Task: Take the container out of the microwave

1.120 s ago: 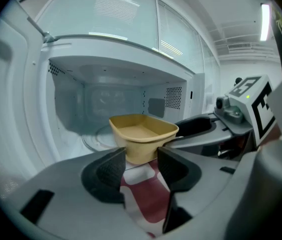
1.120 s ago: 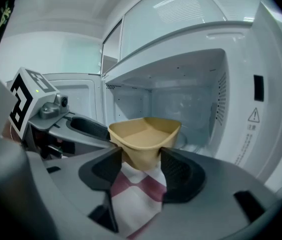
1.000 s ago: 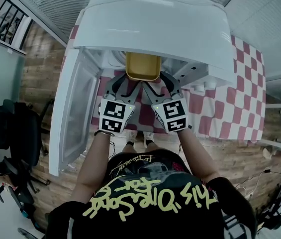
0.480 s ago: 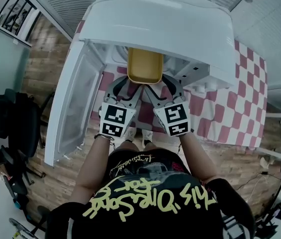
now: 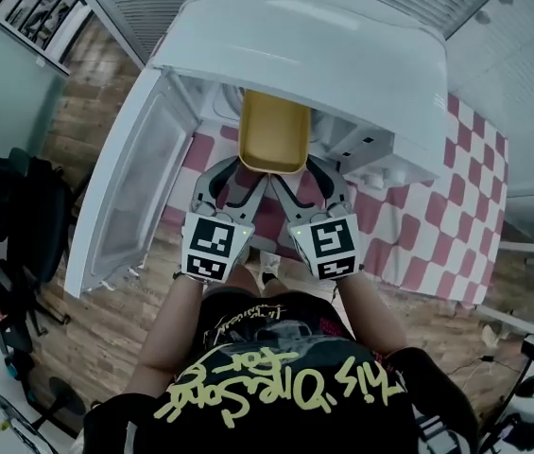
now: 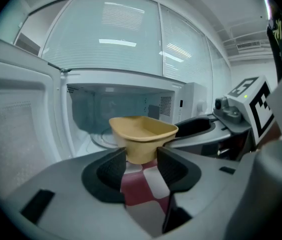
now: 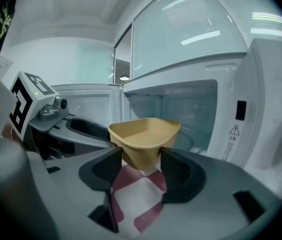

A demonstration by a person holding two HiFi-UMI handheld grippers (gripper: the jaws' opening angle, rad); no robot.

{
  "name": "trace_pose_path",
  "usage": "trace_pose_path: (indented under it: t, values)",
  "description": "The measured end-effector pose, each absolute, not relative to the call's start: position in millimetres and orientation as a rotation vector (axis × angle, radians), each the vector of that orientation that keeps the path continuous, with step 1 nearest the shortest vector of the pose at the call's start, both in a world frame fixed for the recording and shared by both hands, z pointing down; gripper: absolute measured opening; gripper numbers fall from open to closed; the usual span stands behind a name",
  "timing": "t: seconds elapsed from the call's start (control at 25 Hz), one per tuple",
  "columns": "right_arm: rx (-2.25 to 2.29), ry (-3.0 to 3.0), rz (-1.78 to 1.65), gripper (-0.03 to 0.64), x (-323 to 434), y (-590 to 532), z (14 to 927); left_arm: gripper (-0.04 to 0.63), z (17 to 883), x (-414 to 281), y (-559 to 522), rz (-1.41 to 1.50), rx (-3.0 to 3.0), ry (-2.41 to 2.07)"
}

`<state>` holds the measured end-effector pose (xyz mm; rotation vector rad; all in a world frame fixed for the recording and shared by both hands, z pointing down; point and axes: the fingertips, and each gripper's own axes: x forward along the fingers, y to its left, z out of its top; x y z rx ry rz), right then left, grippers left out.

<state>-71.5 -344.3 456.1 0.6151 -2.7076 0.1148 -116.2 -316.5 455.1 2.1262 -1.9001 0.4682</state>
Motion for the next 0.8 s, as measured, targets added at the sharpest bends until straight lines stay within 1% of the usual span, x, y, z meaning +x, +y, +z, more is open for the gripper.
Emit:
trace_pose_path:
  t: [0.44,0.8]
  values:
    - [0.558,-2.741,0.108,0.247,-51.8,-310.7,445.1,0.198,443.9,-95.3,-282.8,0.439,2.128,-1.925]
    - [0.654,-2.719,0.107,0.247,-33.4,-264.4,438.4,0.198,439.9,-78.1,-239.4,0.418,2.186,-1.862]
